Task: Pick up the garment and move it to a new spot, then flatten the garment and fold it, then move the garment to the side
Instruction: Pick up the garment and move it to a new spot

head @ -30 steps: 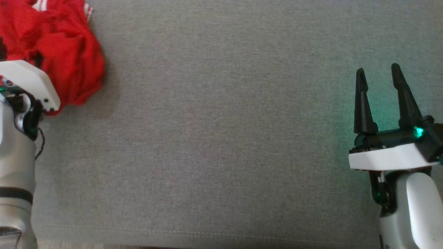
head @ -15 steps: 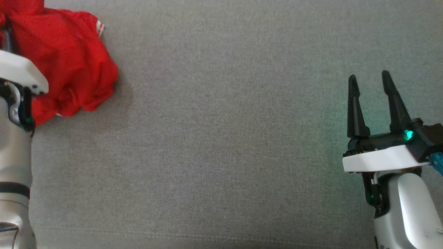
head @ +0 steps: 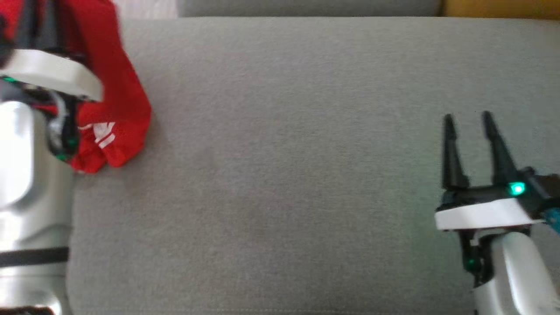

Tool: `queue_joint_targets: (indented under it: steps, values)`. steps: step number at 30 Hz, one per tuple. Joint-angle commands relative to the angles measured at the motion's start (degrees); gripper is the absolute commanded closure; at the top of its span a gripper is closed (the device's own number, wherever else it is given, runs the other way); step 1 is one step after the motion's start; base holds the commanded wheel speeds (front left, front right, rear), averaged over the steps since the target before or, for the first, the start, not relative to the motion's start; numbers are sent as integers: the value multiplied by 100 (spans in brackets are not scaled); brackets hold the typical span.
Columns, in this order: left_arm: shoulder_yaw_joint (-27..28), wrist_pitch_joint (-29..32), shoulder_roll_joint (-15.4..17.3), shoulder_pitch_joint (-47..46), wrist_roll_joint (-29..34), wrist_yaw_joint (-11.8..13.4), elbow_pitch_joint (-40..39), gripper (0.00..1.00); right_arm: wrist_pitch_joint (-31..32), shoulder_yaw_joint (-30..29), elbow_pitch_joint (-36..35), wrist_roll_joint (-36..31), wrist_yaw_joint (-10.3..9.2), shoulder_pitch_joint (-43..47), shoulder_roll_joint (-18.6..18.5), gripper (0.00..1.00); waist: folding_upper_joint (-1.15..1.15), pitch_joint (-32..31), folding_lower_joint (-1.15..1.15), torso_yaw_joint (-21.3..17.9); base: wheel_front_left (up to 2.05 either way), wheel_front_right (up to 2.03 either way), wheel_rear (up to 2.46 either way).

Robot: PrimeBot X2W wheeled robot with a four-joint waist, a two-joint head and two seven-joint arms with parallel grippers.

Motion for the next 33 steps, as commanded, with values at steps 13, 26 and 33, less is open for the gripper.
queue_joint_targets:
  steps: [13, 26, 33]
  values:
    - [-721, 724, -528, 61, 195, 113, -1564, 100, -206, -834, -380, 100, 43, -476, -21, 0, 0, 148, 0, -1226, 0, 0, 0]
    - [-1815, 304, -1239, -793, 207, 231, -397, 100, -247, -663, -429, 478, 43, -798, -20, 0, 0, 735, 0, -2631, 0, 0, 0]
    - [-3137, -67, -1261, -1189, -967, 646, -77, 0, -249, -601, -436, 620, 43, -810, -20, 0, 0, 777, 0, -2900, 0, 0, 0]
